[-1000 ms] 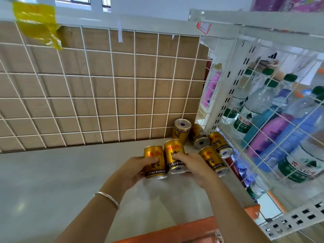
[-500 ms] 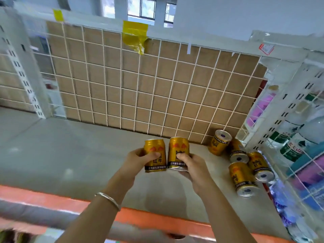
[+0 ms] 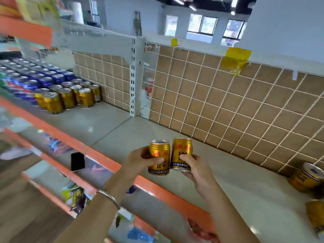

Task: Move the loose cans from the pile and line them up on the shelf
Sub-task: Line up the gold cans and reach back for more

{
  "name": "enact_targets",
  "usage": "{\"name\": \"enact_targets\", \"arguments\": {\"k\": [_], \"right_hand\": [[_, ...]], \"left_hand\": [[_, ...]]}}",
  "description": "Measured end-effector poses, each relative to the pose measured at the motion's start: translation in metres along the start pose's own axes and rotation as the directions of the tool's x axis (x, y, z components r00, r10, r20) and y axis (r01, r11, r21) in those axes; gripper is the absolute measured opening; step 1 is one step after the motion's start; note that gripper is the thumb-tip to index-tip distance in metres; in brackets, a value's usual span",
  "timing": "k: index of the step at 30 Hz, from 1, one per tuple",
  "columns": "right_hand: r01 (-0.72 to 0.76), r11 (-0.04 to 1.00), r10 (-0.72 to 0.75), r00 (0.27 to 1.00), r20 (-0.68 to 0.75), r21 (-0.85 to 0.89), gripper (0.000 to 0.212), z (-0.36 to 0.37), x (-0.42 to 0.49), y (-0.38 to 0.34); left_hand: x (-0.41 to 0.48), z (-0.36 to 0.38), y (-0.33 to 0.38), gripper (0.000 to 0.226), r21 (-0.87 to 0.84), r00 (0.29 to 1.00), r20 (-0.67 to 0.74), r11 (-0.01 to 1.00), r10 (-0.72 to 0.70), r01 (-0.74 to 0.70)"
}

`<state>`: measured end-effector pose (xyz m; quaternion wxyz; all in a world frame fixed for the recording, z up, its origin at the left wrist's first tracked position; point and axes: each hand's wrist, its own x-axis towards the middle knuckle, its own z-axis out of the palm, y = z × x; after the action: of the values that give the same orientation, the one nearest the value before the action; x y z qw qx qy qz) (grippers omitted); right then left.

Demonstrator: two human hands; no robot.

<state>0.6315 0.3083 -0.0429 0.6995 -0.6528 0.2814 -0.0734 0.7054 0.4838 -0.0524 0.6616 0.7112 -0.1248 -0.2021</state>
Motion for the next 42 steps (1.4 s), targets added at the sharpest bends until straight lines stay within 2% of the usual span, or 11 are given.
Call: {"name": "enact_targets", "arguments": {"k": [3, 6, 10, 13, 17, 20, 23, 27, 31, 38, 42], "right_hand": [[-0.008, 1.000, 0.008, 0.999, 0.049, 0.011, 0.011, 0.054, 0.000, 0.000], [-0.013, 1.000, 0.012, 0.997, 0.074, 0.020, 0.005, 0.109, 0.001, -0.001], [0.012, 1.000, -0.013, 0.993, 0.115, 0.004, 0.005, 0.175, 0.006, -0.001], [0.019, 1.000, -0.020, 0.991, 0.129, 0.008, 0.009, 0.214, 0.012, -0.001], [0.028, 1.000, -0.028, 0.988, 0.152, 0.006, 0.006, 0.255, 0.023, -0.007], [0.039, 0.999, -0.036, 0.983, 0.181, -0.012, 0.004, 0.280, 0.040, -0.015], [0.044, 0.999, -0.039, 0.980, 0.196, -0.023, 0.007, 0.307, 0.067, -0.021], [0.027, 1.000, -0.025, 0.974, 0.224, -0.006, 0.008, 0.344, 0.103, -0.027], [0.030, 0.999, -0.027, 0.964, 0.263, -0.010, 0.006, 0.379, 0.128, -0.034], [-0.037, 0.999, 0.031, 0.971, 0.238, 0.021, 0.015, 0.437, 0.165, -0.034], [-0.089, 0.993, 0.074, 0.983, 0.169, 0.079, 0.031, 0.466, 0.176, -0.029]], "left_hand": [[-0.009, -0.052, -0.005, 0.057, 0.032, 0.999, -0.031, 0.999, 0.013, -0.012], [-0.014, -0.102, -0.009, 0.029, -0.011, 0.993, -0.121, 1.000, 0.004, -0.005], [-0.009, -0.164, -0.014, 0.040, -0.017, 0.979, -0.204, 1.000, -0.002, -0.002], [-0.004, -0.201, -0.020, 0.021, -0.040, 0.973, -0.230, 0.999, -0.001, -0.009], [0.006, -0.239, -0.019, 0.016, -0.073, 0.965, -0.261, 0.997, 0.012, -0.032], [0.023, -0.263, -0.020, 0.021, -0.076, 0.963, -0.271, 0.997, 0.003, -0.025], [0.042, -0.286, -0.019, 0.038, -0.062, 0.956, -0.293, 0.998, 0.001, -0.020], [0.069, -0.318, -0.021, 0.028, -0.069, 0.946, -0.325, 0.998, -0.021, -0.002], [0.088, -0.350, -0.024, 0.066, -0.069, 0.933, -0.358, 0.998, -0.020, -0.005], [0.120, -0.403, -0.025, 0.041, -0.092, 0.936, -0.349, 0.996, -0.050, 0.019], [0.138, -0.436, -0.029, 0.073, 0.012, 0.958, -0.284, 0.999, -0.040, 0.045]]}}
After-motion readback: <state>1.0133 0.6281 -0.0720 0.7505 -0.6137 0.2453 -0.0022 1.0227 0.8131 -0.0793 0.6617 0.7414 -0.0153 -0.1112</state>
